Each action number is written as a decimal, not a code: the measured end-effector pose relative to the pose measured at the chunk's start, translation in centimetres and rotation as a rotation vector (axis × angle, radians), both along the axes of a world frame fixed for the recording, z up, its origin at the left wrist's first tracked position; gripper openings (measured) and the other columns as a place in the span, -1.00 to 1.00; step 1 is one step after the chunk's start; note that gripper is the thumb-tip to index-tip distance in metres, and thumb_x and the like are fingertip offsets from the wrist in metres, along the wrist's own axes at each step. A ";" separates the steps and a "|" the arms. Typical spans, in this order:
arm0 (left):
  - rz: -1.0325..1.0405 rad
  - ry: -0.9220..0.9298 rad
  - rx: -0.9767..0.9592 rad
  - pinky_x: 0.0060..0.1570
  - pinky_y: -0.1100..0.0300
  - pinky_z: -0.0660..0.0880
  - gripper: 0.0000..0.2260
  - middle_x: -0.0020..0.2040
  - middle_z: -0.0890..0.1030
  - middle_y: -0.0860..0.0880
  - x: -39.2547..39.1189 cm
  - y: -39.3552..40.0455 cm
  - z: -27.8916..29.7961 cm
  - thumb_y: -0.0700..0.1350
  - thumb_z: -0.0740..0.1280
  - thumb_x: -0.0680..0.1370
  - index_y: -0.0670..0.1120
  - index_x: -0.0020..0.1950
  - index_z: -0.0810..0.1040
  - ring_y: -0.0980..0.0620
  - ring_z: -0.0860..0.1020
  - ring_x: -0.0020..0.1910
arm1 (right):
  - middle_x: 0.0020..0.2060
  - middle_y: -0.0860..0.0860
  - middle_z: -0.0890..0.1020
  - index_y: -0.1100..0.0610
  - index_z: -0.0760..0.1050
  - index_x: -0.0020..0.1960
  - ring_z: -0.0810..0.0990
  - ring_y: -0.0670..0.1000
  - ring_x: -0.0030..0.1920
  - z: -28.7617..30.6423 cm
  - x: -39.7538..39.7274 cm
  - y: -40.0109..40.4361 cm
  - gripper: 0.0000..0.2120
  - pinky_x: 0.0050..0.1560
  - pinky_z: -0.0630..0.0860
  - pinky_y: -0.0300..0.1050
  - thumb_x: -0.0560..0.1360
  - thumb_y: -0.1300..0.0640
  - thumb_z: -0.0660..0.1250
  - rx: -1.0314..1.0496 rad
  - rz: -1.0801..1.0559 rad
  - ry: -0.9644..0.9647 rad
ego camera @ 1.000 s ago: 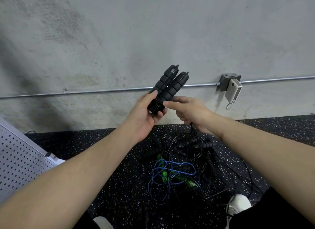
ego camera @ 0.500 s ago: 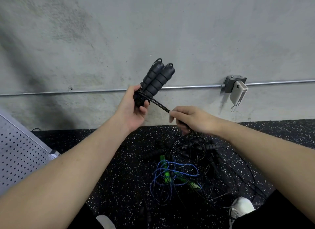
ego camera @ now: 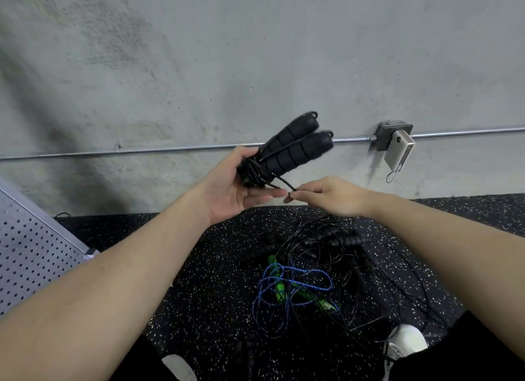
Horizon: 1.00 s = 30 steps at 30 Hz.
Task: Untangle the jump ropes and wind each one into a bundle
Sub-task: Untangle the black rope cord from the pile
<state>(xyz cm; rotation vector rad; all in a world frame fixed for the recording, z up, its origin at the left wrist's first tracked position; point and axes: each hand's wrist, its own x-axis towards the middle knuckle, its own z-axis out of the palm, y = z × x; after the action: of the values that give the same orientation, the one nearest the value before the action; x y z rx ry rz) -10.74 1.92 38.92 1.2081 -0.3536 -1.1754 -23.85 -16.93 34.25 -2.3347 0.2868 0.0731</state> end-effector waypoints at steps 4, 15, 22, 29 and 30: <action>-0.155 -0.053 0.052 -0.44 0.22 0.63 -0.66 -0.03 0.71 -0.21 -0.5 -0.1 -0.3 0.02 0.29 0.54 -0.10 0.25 0.58 -0.20 0.72 -0.22 | -0.21 -0.22 0.64 -0.16 0.62 -0.08 0.58 -0.31 -0.16 0.8 -0.2 0.0 -0.83 -0.02 0.50 -0.30 0.62 -0.09 0.28 -0.082 -0.006 -0.045; -0.438 -0.412 0.306 -0.50 0.21 0.51 -0.82 -0.09 0.68 -0.24 -0.8 -1.2 -2.7 -0.14 0.36 0.61 -0.07 0.05 0.36 -0.19 0.67 -0.25 | -0.26 -0.08 0.72 -0.04 0.71 -0.20 0.56 -0.16 -0.26 1.4 -0.2 -1.3 -0.96 -0.22 0.48 -0.33 0.40 0.04 0.55 0.013 -0.243 0.035; -0.414 -0.583 0.426 -0.28 0.02 0.66 -0.71 -0.07 0.72 -0.19 -1.1 -2.2 -3.1 -0.11 0.43 0.58 -0.03 0.24 0.43 -0.18 0.68 -0.25 | -0.38 -0.18 0.67 -0.05 0.69 -0.25 0.57 -0.16 -0.27 1.9 0.3 -0.4 -0.91 -0.20 0.47 -0.26 0.33 0.03 0.60 -0.044 -0.241 0.054; -0.293 -0.752 0.449 -0.13 -0.05 0.70 -0.75 0.06 0.61 -0.07 -1.2 -2.2 -2.6 -0.12 0.44 0.55 0.06 0.22 0.61 -0.07 0.67 -0.09 | -0.34 -0.10 0.61 -0.01 0.71 -0.07 0.47 -0.12 -0.41 2.9 0.1 -0.3 -0.71 -0.42 0.37 -0.36 0.49 -0.22 0.42 -0.093 -0.186 0.125; -0.279 -0.801 0.457 -0.14 -0.04 0.70 -0.73 0.06 0.59 -0.04 -1.2 -2.3 -2.9 -0.13 0.43 0.56 0.05 0.24 0.61 -0.04 0.65 -0.06 | -0.39 -0.06 0.55 0.02 0.69 -0.08 0.44 -0.08 -0.47 2.9 0.2 -0.1 -0.61 -0.43 0.38 -0.30 0.53 -0.28 0.32 -0.117 -0.183 0.188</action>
<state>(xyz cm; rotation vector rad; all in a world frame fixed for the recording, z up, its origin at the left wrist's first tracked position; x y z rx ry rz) -11.97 -0.35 36.06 2.0741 -0.9055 -0.9815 -23.64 -17.02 37.15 -2.4088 0.6122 0.1912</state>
